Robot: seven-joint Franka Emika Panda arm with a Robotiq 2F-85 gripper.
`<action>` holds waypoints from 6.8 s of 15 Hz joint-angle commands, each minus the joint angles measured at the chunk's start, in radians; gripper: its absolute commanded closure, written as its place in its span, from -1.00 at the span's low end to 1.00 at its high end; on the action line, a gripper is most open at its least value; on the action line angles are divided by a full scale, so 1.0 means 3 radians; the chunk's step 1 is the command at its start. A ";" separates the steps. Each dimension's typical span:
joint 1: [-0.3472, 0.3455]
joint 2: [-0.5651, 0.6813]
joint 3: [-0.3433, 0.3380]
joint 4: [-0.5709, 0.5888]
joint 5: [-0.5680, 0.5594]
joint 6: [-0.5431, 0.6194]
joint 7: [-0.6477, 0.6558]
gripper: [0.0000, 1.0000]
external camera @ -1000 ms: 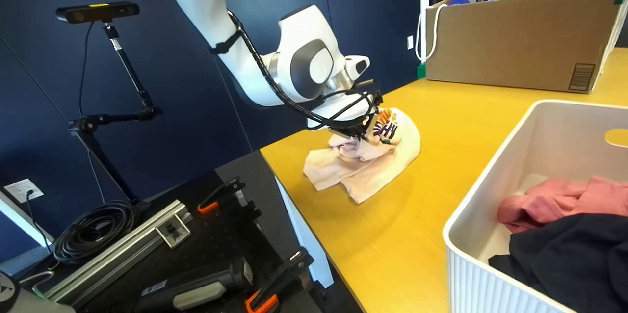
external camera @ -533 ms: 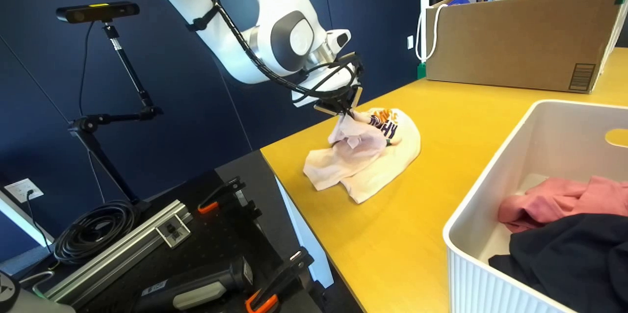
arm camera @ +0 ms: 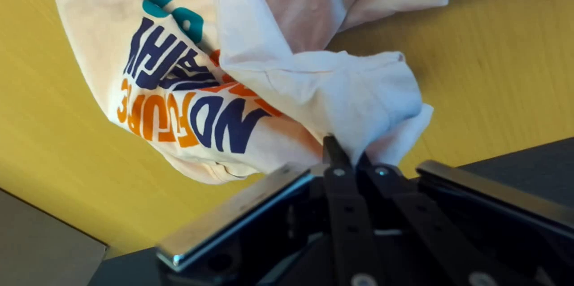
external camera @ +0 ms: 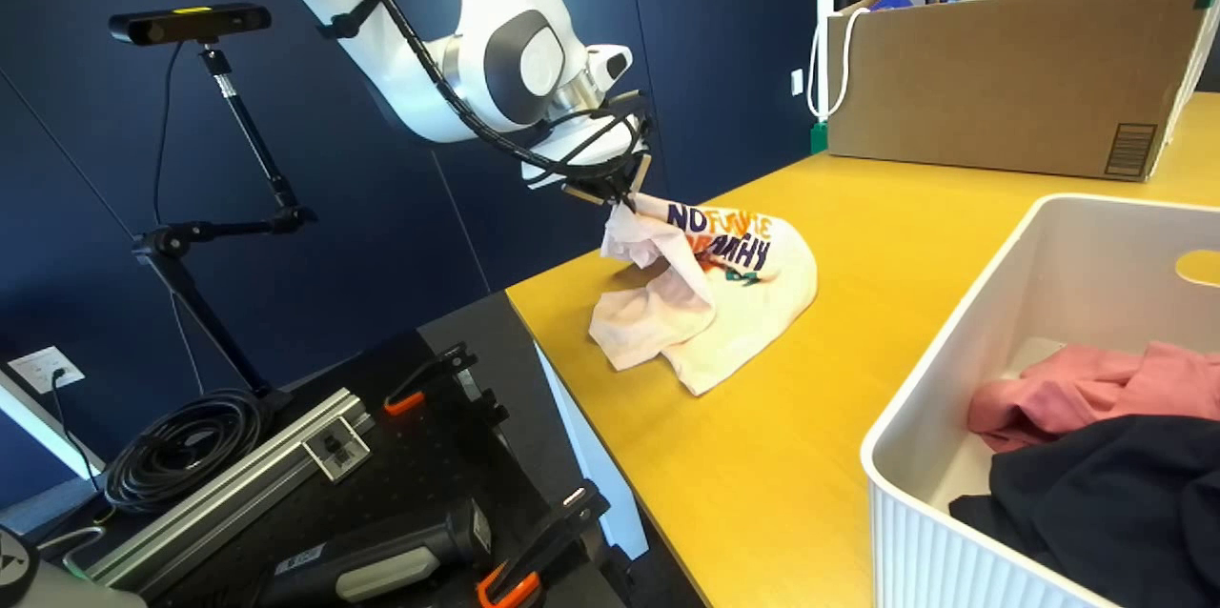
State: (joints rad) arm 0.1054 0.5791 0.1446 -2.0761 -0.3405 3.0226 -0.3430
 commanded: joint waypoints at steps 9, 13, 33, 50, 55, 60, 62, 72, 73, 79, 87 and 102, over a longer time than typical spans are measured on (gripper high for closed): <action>-0.0484 0.0138 0.0533 0.0198 0.0233 -0.0029 -0.0352 0.98; -0.0483 0.0309 0.0496 0.0463 0.0230 -0.0029 -0.0363 0.98; -0.0214 0.0448 0.0428 0.0901 0.0389 -0.0467 -0.0101 -0.44; -0.0340 -0.0245 0.0111 -0.0223 0.0768 -0.1336 0.0262 -1.00; -0.0421 -0.0056 0.0069 -0.0117 0.0827 -0.1396 0.0169 -1.00; -0.0272 0.0079 0.0041 -0.0182 0.0740 -0.1349 0.0289 -1.00; -0.0231 0.0165 0.0037 -0.0146 0.0734 -0.1361 0.0292 -1.00; -0.0149 0.0090 -0.0127 -0.0463 0.0690 -0.1195 0.0480 -1.00; -0.0163 0.0069 -0.0135 -0.0480 0.0704 -0.1185 0.0490 -1.00; -0.0361 0.0083 -0.0152 -0.0219 0.0775 -0.1207 0.0388 -1.00; -0.0487 0.0335 -0.0059 0.0212 0.0775 -0.1160 0.0174 -1.00; -0.1003 0.0557 0.0440 0.0114 0.0918 -0.0816 -0.0455 -1.00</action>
State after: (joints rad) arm -0.1065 0.7500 0.2028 -2.0096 -0.1094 2.7478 -0.3844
